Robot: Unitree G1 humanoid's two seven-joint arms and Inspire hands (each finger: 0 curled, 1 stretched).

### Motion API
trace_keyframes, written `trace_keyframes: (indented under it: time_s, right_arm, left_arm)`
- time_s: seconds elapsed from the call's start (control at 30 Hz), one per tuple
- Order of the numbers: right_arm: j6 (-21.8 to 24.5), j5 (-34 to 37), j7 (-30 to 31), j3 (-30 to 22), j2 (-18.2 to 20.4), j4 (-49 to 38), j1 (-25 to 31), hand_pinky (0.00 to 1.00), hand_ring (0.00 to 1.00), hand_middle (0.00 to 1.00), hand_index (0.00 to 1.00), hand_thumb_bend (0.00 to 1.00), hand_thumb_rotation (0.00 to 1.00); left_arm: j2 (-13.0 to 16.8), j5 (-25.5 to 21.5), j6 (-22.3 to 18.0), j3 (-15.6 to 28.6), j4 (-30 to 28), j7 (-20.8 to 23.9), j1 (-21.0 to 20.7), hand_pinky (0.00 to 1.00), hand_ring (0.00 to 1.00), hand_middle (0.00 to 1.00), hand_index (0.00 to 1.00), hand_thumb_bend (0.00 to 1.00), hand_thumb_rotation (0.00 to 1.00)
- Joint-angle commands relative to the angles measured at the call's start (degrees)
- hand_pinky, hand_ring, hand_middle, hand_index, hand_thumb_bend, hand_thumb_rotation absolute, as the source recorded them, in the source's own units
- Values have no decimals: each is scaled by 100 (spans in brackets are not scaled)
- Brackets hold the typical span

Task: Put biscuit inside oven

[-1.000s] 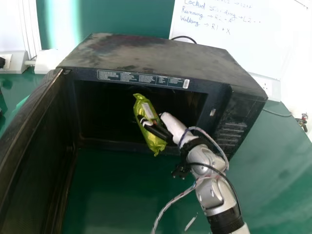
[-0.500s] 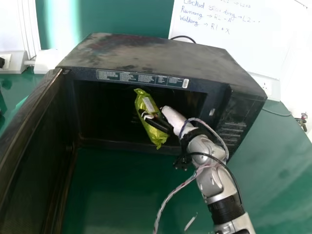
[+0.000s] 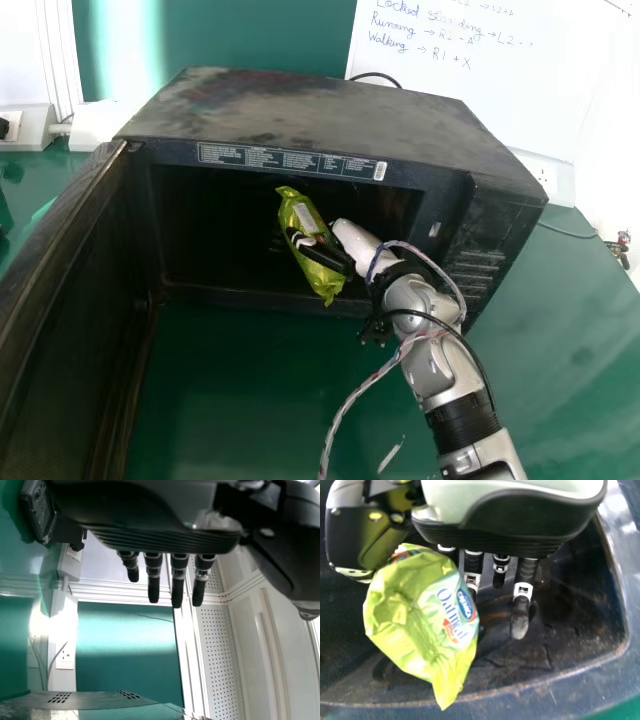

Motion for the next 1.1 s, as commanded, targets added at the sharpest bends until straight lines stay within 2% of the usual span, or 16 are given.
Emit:
trace_keyframes:
  time_s: [0.0, 0.1, 0.2, 0.27, 0.37, 0.53, 1.07]
  right_arm:
    - [-150, -10, -98, 8, -1, 85, -226, 30, 39, 48, 46, 53, 0]
    - [-224, -38, -101, 34, -18, 221, -316, 31, 39, 51, 43, 53, 0]
    - [-293, -105, -123, 84, -27, 350, -386, 28, 35, 50, 43, 53, 0]
    - [-347, -139, -122, 112, -34, 444, -432, 29, 37, 51, 43, 53, 0]
    - [-375, -214, -110, 157, -36, 546, -494, 26, 33, 50, 43, 53, 0]
    - [-481, -280, -124, 199, -37, 724, -588, 26, 34, 50, 43, 53, 0]
    - [-848, -472, -240, 380, -16, 1436, -935, 35, 44, 51, 45, 53, 0]
  left_arm:
    - [-27, -30, -15, -21, -66, 1, 67, 99, 91, 91, 89, 100, 100]
    - [-25, -41, -22, -19, -67, -3, 75, 99, 91, 91, 90, 100, 100]
    - [-30, -61, -22, -22, -77, -2, 82, 98, 91, 91, 89, 100, 100]
    - [-30, -53, -26, -23, -87, -4, 91, 98, 91, 91, 89, 100, 100]
    - [-45, -38, -18, -37, -116, 21, 96, 98, 91, 91, 89, 100, 100]
    - [-40, -62, -30, -41, -116, 6, 116, 99, 91, 91, 90, 100, 100]
    - [-68, -104, -24, -63, -199, 6, 176, 100, 91, 91, 89, 100, 100]
